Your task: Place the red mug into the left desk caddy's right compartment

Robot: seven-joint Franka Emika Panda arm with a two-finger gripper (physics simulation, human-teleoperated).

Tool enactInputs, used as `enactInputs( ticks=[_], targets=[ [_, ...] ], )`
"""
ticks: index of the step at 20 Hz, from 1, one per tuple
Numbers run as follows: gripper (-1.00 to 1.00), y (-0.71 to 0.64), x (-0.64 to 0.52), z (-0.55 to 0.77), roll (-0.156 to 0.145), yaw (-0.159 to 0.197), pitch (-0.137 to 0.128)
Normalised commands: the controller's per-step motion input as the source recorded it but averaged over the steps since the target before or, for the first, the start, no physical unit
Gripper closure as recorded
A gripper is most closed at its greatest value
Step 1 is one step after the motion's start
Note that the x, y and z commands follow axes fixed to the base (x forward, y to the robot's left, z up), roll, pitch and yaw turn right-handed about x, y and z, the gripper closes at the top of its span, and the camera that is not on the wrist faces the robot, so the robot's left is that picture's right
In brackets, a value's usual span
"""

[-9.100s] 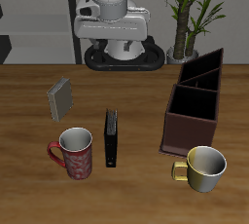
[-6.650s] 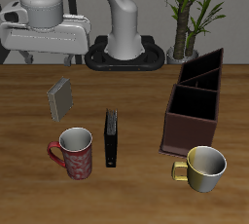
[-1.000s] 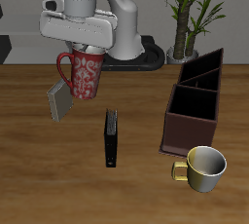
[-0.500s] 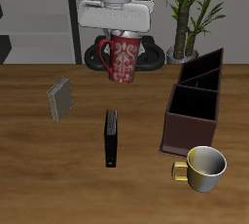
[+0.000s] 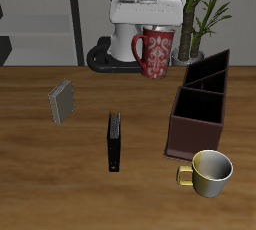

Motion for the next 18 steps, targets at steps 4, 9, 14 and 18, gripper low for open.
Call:
enactInputs(
  ticks=[4, 9, 14, 18],
  targets=[
    [1.0, 0.56, 0.04, 0.04, 0.069, 0.061, -0.015],
    [1.0, 0.47, 0.12, -0.02, 0.043, 0.038, -0.004],
    [1.0, 0.28, 0.16, -0.06, 0.002, -0.01, 0.028],
    [1.0, 0.31, 0.16, -0.04, 0.038, 0.034, 0.004]
  ],
)
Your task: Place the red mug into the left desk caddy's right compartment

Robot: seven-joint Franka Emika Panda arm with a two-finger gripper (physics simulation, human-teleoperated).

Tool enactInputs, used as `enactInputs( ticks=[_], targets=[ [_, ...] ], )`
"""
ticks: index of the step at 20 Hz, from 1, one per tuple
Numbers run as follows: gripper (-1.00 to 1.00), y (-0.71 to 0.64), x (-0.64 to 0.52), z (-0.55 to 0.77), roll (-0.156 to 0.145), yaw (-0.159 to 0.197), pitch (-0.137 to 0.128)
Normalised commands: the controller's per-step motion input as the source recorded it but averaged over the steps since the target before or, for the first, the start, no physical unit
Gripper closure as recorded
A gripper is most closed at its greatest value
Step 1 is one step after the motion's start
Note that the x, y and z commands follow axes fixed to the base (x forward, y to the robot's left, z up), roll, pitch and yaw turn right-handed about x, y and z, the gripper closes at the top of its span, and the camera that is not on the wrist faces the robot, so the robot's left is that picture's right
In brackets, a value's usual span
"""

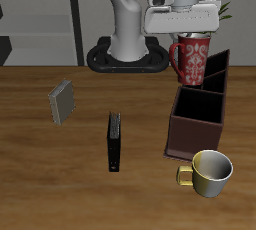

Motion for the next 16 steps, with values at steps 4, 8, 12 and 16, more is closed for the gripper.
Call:
enactInputs(
  ticks=[4, 8, 12, 16],
  targets=[
    [1.0, 0.17, 0.16, -0.02, -0.023, 0.004, 0.013],
    [1.0, 0.22, 0.24, -0.04, -0.005, 0.042, 0.01],
    [1.0, 0.02, 0.17, -0.15, 0.004, 0.034, 0.024],
    [1.0, -0.03, 0.12, -0.15, 0.002, 0.059, 0.023]
  ],
)
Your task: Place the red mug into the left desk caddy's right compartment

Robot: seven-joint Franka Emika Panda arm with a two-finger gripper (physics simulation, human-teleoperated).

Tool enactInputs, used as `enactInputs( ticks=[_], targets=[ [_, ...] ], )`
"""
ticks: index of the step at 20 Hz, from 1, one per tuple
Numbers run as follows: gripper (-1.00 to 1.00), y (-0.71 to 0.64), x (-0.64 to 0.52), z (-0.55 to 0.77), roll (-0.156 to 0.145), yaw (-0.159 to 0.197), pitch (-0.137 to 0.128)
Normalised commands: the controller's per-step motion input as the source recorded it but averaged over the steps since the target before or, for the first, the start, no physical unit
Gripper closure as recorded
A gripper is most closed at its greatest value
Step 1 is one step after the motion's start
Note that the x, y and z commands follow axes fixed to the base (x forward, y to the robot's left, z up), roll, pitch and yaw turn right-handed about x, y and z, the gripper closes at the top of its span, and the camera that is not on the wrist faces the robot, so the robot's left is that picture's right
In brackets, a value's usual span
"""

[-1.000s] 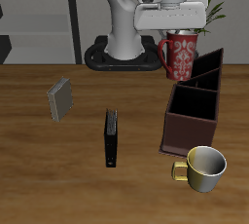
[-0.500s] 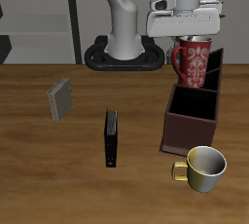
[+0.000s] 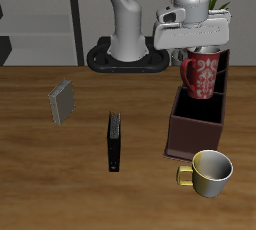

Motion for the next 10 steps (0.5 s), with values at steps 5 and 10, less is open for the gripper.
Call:
enactInputs(
  ticks=[5, 10],
  targets=[
    [1.0, -0.07, 0.12, -0.2, -0.02, 0.036, 0.029],
    [1.0, 0.03, 0.01, -0.19, 0.008, 0.036, 0.025]
  ],
)
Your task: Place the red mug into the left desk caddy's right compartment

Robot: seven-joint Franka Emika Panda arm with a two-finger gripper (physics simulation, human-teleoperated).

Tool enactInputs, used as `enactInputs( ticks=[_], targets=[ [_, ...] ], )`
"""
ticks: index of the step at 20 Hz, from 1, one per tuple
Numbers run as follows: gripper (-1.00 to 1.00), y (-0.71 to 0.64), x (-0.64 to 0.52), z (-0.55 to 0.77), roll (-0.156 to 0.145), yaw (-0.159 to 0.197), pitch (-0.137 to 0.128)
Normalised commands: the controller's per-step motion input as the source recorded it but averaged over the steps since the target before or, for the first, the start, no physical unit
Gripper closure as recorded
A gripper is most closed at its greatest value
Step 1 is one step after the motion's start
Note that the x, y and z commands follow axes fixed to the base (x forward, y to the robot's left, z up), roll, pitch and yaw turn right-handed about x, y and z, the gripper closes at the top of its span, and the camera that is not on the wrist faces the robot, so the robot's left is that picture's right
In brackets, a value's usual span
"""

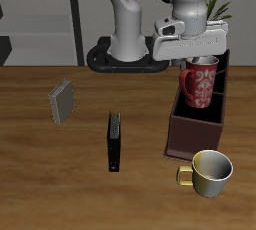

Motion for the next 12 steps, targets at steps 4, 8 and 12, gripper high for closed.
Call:
enactInputs(
  ticks=[4, 8, 12],
  targets=[
    [1.0, 0.0, 0.02, -0.15, 0.0, 0.03, 0.006],
    [1.0, 0.01, 0.05, -0.23, 0.013, 0.05, 0.018],
    [1.0, 0.01, 0.07, -0.2, -0.012, 0.022, 0.014]
  ],
)
